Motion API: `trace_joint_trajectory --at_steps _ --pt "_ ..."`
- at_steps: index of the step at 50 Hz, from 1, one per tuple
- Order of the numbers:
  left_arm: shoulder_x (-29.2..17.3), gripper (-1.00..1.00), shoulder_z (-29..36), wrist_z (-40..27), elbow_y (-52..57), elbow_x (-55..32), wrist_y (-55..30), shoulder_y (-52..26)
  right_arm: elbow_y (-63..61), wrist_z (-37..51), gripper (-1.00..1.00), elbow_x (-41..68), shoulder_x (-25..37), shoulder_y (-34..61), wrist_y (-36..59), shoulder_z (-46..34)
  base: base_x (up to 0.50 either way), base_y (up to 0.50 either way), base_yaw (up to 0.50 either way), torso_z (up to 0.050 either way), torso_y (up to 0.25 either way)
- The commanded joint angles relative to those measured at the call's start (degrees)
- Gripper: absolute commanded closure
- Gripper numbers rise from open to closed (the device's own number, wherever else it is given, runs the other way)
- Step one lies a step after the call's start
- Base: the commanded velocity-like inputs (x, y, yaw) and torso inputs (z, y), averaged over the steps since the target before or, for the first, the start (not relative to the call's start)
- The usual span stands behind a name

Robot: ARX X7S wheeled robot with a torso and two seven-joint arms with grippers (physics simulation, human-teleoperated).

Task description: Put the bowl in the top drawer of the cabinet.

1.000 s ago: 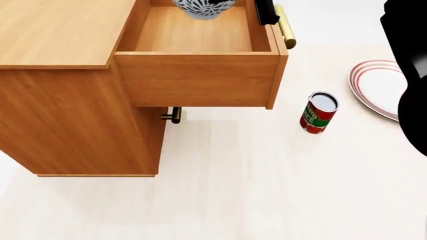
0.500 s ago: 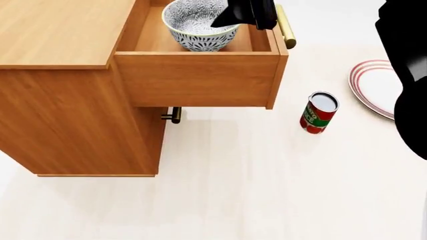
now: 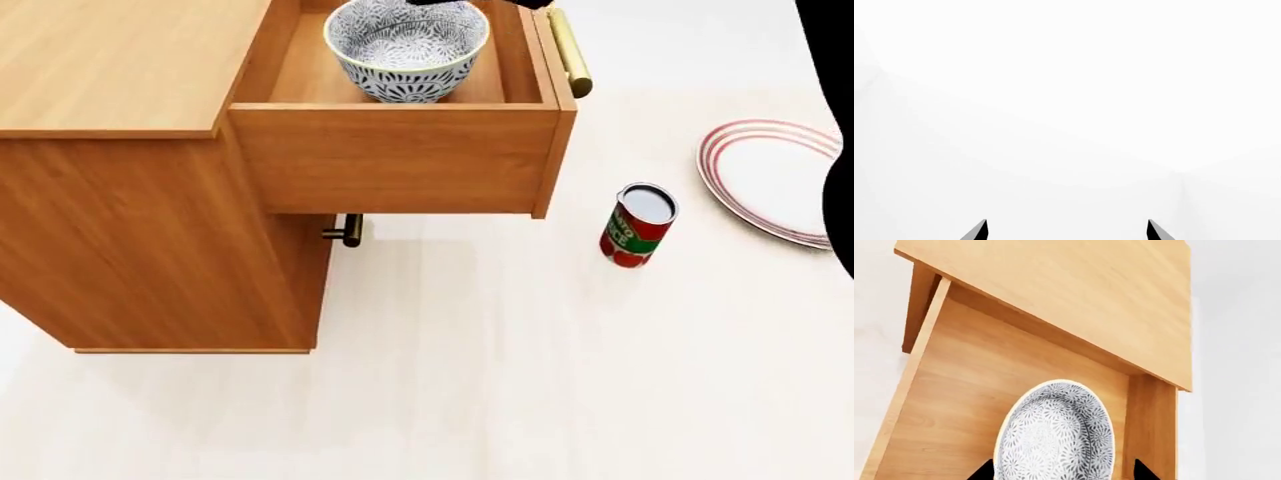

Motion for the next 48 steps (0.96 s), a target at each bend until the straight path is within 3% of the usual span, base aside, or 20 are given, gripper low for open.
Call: trace_joint_trajectory --at_steps 1,4,9,12,15,26,31,39,48 --pt "0.7 -1.0 -0.2 1.3 0.2 1.4 0.6 1.3 1.3 1.8 -1.0 -8.3 0.8 1.9 -3.4 13.1 0.0 0.0 0.0 0.0 0.0" --pt "1.3 -1.0 -0.5 2.0 0.3 2.1 0.9 2.2 1.3 3.5 -1.0 -10.8 2.0 2.5 -4.5 19.4 0.0 0.0 0.0 0.0 0.0" --pt "1.8 -1.0 -0.4 2.6 0.2 3.0 1.2 2.8 -0.9 6.9 -1.0 -11.5 5.1 2.4 -4.8 23.2 0.0 0.0 0.0 0.0 0.021" --pt "2.3 -1.0 -0.3 3.0 0.1 3.7 1.5 3.1 -26.7 14.3 -1.0 -8.8 16.9 -3.2 11.6 24.3 0.0 0.0 0.0 -0.001 0.12" --pt "2.7 -1.0 -0.3 3.2 0.1 4.1 1.7 3.5 -45.6 20.2 -1.0 -6.1 23.5 -6.6 19.6 26.7 0.0 0.0 0.0 -0.001 0.12" --pt "4.7 -1.0 0.4 4.6 0.0 7.1 2.8 5.0 -84.3 45.1 -1.0 7.2 43.0 -18.8 39.8 41.6 0.0 0.0 0.0 -0.001 0.12" --pt "5.8 -1.0 0.8 5.2 -0.1 8.4 3.3 5.9 -95.1 56.0 -1.0 17.2 49.0 -26.0 45.2 50.8 0.0 0.0 0.0 -0.001 0.12" --pt "7.3 -1.0 1.3 6.4 -0.3 10.7 3.8 8.3 -105.1 71.7 -1.0 31.3 56.8 -42.5 43.3 65.7 0.0 0.0 0.0 -0.001 0.12" --pt "9.7 -1.0 2.5 8.6 -1.2 14.7 5.1 11.2 -112.9 83.1 -1.0 37.4 60.0 -73.2 29.3 88.6 0.0 0.0 0.0 -0.001 0.12"
